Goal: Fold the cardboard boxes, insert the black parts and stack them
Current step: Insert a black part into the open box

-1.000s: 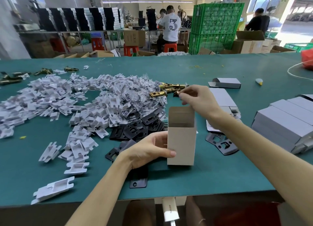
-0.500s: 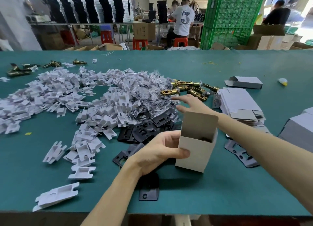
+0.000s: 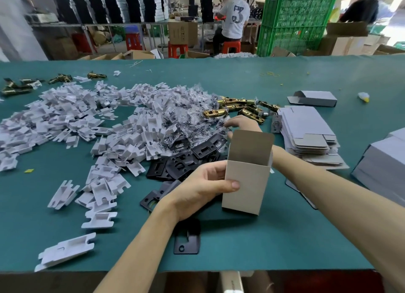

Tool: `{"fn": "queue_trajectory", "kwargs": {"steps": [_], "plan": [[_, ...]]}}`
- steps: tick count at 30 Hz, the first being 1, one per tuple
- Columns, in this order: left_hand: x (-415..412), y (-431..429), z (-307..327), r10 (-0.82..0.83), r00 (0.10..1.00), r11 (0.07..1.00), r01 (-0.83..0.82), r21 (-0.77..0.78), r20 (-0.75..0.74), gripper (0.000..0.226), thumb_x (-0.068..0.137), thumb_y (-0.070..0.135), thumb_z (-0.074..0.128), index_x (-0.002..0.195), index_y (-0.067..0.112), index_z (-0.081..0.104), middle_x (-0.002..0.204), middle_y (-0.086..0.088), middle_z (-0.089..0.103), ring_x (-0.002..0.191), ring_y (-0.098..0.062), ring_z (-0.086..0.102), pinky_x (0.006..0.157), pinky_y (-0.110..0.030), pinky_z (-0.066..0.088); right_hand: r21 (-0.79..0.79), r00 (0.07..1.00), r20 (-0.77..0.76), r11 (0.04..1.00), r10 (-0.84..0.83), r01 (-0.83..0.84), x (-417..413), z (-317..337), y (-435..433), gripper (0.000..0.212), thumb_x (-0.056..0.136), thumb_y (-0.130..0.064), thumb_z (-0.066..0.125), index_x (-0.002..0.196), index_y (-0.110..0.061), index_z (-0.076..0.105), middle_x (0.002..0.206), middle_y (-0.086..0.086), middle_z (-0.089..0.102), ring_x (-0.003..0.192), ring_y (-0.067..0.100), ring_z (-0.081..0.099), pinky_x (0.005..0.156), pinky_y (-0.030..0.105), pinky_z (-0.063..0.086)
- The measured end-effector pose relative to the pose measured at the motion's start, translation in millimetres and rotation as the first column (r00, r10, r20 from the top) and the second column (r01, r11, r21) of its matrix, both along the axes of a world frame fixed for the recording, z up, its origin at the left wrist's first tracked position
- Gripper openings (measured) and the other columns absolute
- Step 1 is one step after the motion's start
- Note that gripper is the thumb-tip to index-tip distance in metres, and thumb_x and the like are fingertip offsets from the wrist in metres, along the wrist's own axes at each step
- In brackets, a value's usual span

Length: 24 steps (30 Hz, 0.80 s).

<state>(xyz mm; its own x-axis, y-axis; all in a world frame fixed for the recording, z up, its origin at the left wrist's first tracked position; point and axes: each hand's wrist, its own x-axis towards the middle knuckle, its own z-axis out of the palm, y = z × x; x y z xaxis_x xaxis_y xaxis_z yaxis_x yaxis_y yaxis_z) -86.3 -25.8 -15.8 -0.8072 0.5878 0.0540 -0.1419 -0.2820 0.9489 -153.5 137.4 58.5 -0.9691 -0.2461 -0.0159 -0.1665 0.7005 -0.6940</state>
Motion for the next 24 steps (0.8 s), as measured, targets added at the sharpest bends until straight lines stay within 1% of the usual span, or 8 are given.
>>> {"fn": "queue_trajectory", "kwargs": {"steps": [1,3,5,8,12,16,20,24], "plan": [[0.1,0.0,0.1,0.001,1.000,1.000,-0.001,-0.004,-0.001,0.040,0.093,-0.003,0.062,0.132,0.002,0.065,0.131,-0.016,0.068,0.121,-0.027,0.064,0.106,-0.037,0.050,0.060,1.000,-0.010,0.998,-0.026,0.027,-17.1,-5.0,-0.6,0.065,0.096,0.019,0.044,0.044,-0.016,0.062,0.038,-0.002,0.048,0.067,0.025,0.034,0.064,0.007,0.038],[0.9,0.4,0.1,0.010,1.000,1.000,-0.010,-0.007,0.002,0.040,0.092,-0.003,0.062,0.132,0.001,0.065,0.131,-0.018,0.068,0.121,-0.027,0.064,0.106,-0.036,0.050,0.096,0.994,-0.094,0.994,-0.047,0.056,-30.5,-14.8,4.8,0.024,0.099,0.006,0.050,0.088,-0.007,0.066,0.090,0.016,0.061,0.091,0.031,0.050,0.085,0.022,0.043],[1.7,0.6,0.6,0.014,1.000,1.000,-0.014,-0.008,0.006,0.039,0.092,-0.003,0.062,0.131,0.001,0.065,0.130,-0.018,0.068,0.119,-0.026,0.064,0.104,-0.034,0.051,0.070,0.994,-0.109,0.997,-0.027,0.034,-37.1,-23.1,7.4,0.022,0.099,0.000,0.054,0.114,0.004,0.069,0.117,0.018,0.066,0.108,0.033,0.061,0.100,0.042,0.048],[2.7,0.1,2.0,0.012,1.000,1.000,-0.012,-0.015,0.008,0.038,0.094,-0.002,0.061,0.131,0.002,0.065,0.131,-0.017,0.068,0.120,-0.026,0.064,0.103,-0.034,0.051,0.080,0.981,-0.193,0.997,0.036,-0.021,-27.9,-30.7,11.3,0.023,0.098,-0.004,0.058,0.111,0.011,0.068,0.113,0.026,0.068,0.107,0.041,0.062,0.097,0.054,0.047],[3.5,-0.4,2.5,0.010,1.000,1.000,-0.009,-0.019,0.011,0.038,0.098,-0.002,0.059,0.136,0.001,0.061,0.135,-0.016,0.067,0.123,-0.027,0.063,0.108,-0.037,0.050,0.082,0.980,-0.173,0.993,0.101,-0.088,-31.0,-30.5,19.0,0.026,0.094,-0.001,0.065,0.114,0.016,0.064,0.116,0.030,0.066,0.112,0.047,0.059,0.100,0.057,0.044],[2.6,1.1,0.1,0.036,0.999,0.998,-0.035,-0.052,0.011,0.041,0.101,-0.005,0.055,0.141,-0.004,0.055,0.140,-0.021,0.063,0.125,-0.029,0.061,0.113,-0.043,0.047,0.031,0.976,-0.114,0.982,0.187,-0.185,-43.0,-1.0,8.3,0.029,0.098,-0.009,0.063,0.127,-0.008,0.069,0.129,0.009,0.068,0.123,0.023,0.062,0.109,0.039,0.046],[2.5,3.6,-0.3,0.076,0.997,0.993,-0.074,-0.092,0.026,0.041,0.102,-0.003,0.054,0.143,-0.004,0.053,0.143,-0.025,0.059,0.123,-0.027,0.061,0.113,-0.043,0.047,-0.226,0.972,0.074,0.953,0.225,-0.204,-61.8,54.6,-25.7,0.020,0.098,-0.016,0.064,0.115,-0.009,0.072,0.109,0.007,0.076,0.103,0.024,0.072,0.089,0.033,0.060],[0.8,2.1,1.0,0.080,0.996,0.992,-0.076,-0.103,0.042,0.040,0.103,0.000,0.056,0.144,-0.001,0.054,0.143,-0.021,0.060,0.124,-0.024,0.062,0.112,-0.039,0.049,0.164,0.903,-0.013,0.892,0.429,-0.421,-52.2,73.0,-97.8,0.028,0.098,-0.018,0.064,0.125,-0.011,0.066,0.114,-0.004,0.071,0.095,0.015,0.068,0.078,0.019,0.055]]}}
